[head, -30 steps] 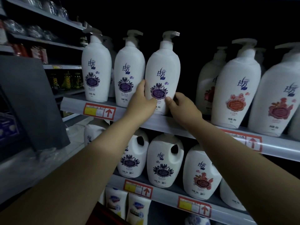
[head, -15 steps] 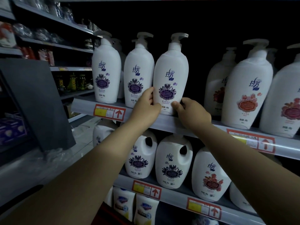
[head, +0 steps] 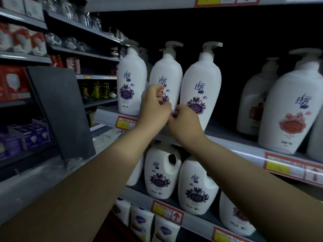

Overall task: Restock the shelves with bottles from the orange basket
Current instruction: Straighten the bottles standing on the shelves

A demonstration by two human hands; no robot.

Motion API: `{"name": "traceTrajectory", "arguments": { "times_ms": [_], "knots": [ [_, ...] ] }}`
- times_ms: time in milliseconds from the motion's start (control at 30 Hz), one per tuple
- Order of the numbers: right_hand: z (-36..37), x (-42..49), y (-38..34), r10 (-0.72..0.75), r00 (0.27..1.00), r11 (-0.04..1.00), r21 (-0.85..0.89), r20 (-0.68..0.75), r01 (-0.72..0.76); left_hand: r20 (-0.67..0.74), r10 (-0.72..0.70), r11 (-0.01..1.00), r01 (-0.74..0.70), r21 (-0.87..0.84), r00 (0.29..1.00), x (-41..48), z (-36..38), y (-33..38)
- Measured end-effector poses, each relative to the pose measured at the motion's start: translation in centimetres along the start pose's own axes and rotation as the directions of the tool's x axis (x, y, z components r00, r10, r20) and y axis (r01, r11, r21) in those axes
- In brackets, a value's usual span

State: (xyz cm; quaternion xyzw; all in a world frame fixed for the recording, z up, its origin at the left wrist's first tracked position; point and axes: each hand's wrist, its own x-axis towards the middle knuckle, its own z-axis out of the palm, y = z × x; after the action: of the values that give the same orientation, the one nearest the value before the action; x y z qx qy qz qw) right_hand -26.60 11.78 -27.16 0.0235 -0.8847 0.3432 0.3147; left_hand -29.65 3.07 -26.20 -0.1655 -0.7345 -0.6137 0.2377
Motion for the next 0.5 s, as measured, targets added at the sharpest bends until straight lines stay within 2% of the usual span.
{"name": "traceTrajectory", "arguments": {
  "times_ms": [67,233,333,400,500],
  "knots": [
    [0.7,0.1,-0.2,0.033,0.999,0.999,0.015,0.013,-0.033,-0.016,-0.022,0.999,0.022,0.045,1.000,0.2,-0.3,-0.2],
    [1.9,1.1,-0.7,0.131,0.990,0.988,0.075,0.053,-0.135,0.063,-0.186,0.980,0.180,0.082,0.981,0.9,-0.8,-0.8],
    [2.2,1.9,-1.1,0.145,0.984,0.988,0.032,0.107,-0.149,0.117,-0.257,0.963,0.244,0.117,0.959,1.3,-1.3,-0.8],
    [2.3,2.0,-1.2,0.125,0.984,0.991,0.020,0.128,-0.129,0.140,-0.259,0.961,0.241,0.136,0.956,1.4,-1.6,-0.8],
    [2.4,1.7,-1.1,0.162,0.983,0.979,0.115,0.087,-0.171,0.156,-0.244,0.967,0.228,0.116,0.957,1.4,-1.9,-0.7]
  ]
}}
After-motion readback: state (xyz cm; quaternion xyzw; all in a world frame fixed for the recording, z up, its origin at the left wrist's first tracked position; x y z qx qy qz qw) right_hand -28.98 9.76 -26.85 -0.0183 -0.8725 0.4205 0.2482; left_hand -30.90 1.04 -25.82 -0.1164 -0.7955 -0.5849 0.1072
